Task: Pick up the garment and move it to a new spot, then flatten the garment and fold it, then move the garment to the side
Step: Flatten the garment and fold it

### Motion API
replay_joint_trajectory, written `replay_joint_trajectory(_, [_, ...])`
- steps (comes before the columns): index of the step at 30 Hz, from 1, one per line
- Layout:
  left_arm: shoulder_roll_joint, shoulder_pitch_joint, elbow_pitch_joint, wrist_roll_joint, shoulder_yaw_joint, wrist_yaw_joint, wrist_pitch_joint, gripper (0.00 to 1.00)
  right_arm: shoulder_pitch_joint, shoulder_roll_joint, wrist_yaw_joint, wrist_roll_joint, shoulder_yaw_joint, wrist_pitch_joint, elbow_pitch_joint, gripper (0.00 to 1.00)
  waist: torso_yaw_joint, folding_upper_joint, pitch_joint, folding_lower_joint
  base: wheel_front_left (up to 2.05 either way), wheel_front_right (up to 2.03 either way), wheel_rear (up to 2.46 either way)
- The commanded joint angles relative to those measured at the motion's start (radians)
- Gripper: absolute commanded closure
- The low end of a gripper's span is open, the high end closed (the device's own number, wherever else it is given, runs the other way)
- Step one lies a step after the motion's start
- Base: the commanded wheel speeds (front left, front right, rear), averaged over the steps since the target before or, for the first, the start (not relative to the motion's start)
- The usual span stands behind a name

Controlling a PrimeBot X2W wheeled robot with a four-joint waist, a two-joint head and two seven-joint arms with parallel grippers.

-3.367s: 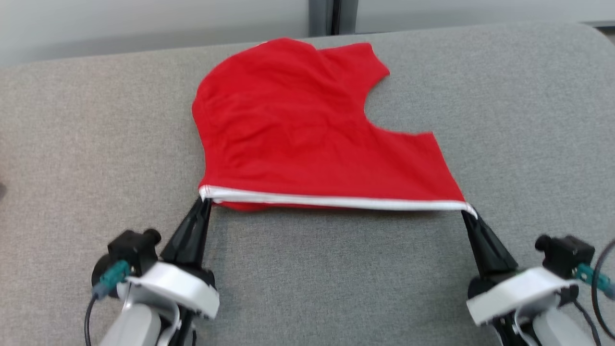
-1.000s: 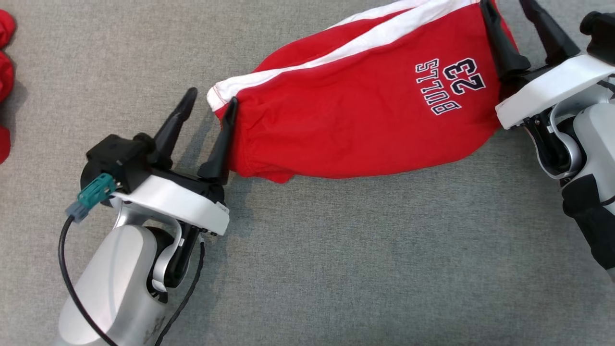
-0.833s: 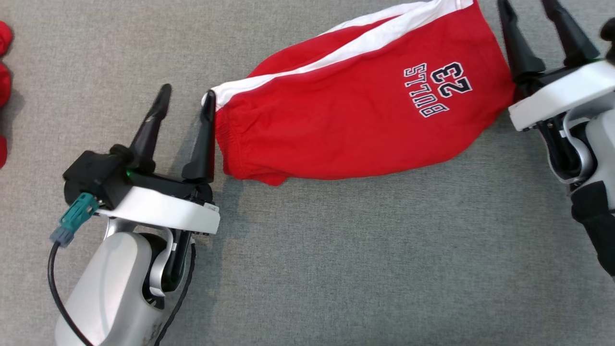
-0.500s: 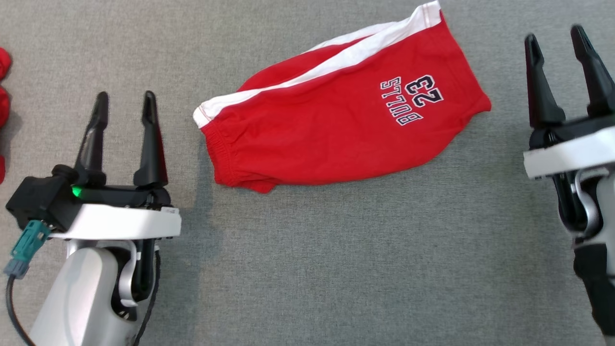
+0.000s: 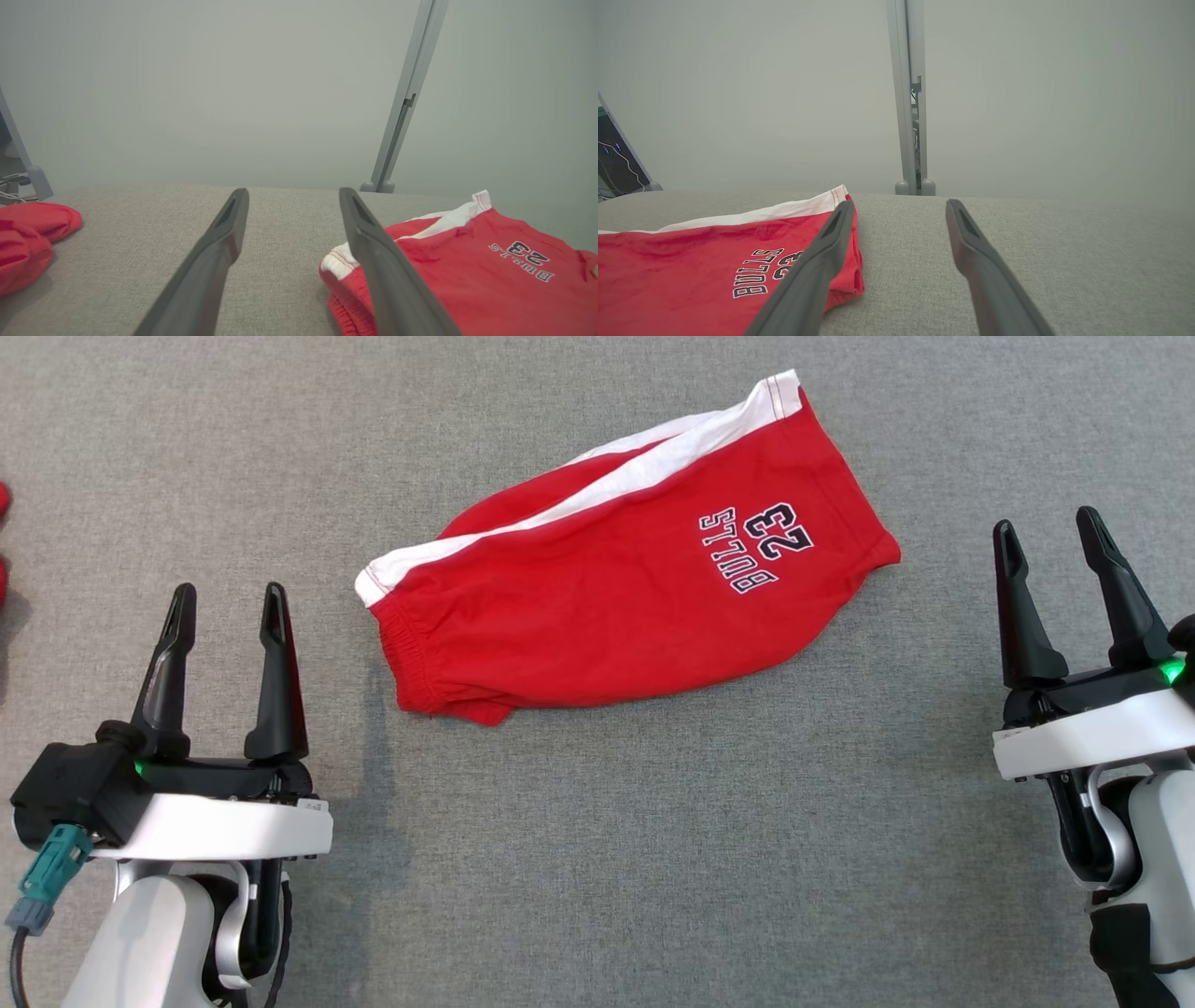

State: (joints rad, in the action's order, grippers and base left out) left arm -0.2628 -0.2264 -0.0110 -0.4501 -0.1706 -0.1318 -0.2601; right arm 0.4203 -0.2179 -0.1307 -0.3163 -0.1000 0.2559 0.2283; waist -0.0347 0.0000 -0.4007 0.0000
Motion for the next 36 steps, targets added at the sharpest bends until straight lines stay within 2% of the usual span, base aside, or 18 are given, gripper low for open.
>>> replay_joint_trajectory(1, [0.001,0.012,0.004,0.009,-0.001,0.007,-0.004,0.0,-0.009,-0.002,0.0,-0.006,0.003,-0.004,-0.009,0.0,-0.001,0.0,0.001,0.0,0.0,0.0,0.0])
replay_joint_trajectory(8, [0.004,0.004,0.009,0.006,-0.015,0.007,0.001,0.0,0.001,-0.009,0.0,-0.008,0.004,-0.014,-0.011,0.0,-0.011,0.0,0.001,0.0,0.0,0.0,0.0])
replay_joint_trajectory(14, [0.013,-0.036,0.0,0.011,-0.036,0.017,0.003,0.0,0.084,-0.051,0.0,-0.025,-0.013,-0.049,0.03,0.0,-0.048,0.0,-0.033,0.0,0.0,0.0,0.0])
replay_joint_trajectory(19, [0.034,-0.085,0.012,0.016,-0.064,0.035,0.001,0.0,0.18,-0.095,0.0,-0.057,-0.098,-0.085,0.147,0.0,-0.099,0.0,-0.071,0.0,0.0,0.0,0.0])
replay_joint_trajectory(24, [0.05,-0.12,0.039,0.02,-0.081,0.053,-0.002,0.0,0.258,-0.112,0.0,-0.106,-0.199,-0.106,0.298,0.0,-0.14,0.0,-0.097,0.0,0.0,0.0,0.0])
replay_joint_trajectory(32, [0.064,-0.128,0.066,0.03,-0.07,0.07,-0.003,0.0,0.333,-0.088,-0.001,-0.215,-0.353,-0.136,0.463,0.0,-0.155,0.0,-0.109,0.0,0.0,0.0,0.0])
replay_joint_trajectory(33, [0.065,-0.128,0.067,0.031,-0.067,0.07,-0.004,0.0,0.343,-0.083,-0.001,-0.23,-0.372,-0.142,0.472,0.29,-0.153,0.0,-0.109,0.0,0.0,0.0,0.0])
replay_joint_trajectory(34, [0.065,-0.129,0.07,0.035,-0.065,0.071,-0.004,0.0,0.351,-0.082,-0.001,-0.243,-0.382,-0.152,0.486,0.93,-0.15,0.0,-0.108,0.0,0.0,0.0,0.0])
replay_joint_trajectory(35, [0.065,-0.131,0.072,0.038,-0.065,0.074,-0.004,0.0,0.356,-0.078,-0.001,-0.257,-0.4,-0.161,0.496,1.0,-0.148,0.0,-0.106,0.0,0.0,0.0,0.0])
replay_joint_trajectory(36, [0.066,-0.133,0.073,0.04,-0.064,0.076,-0.004,0.0,0.364,-0.073,-0.001,-0.271,-0.413,-0.164,0.501,1.0,-0.145,0.0,-0.104,0.0,0.0,0.0,0.0])
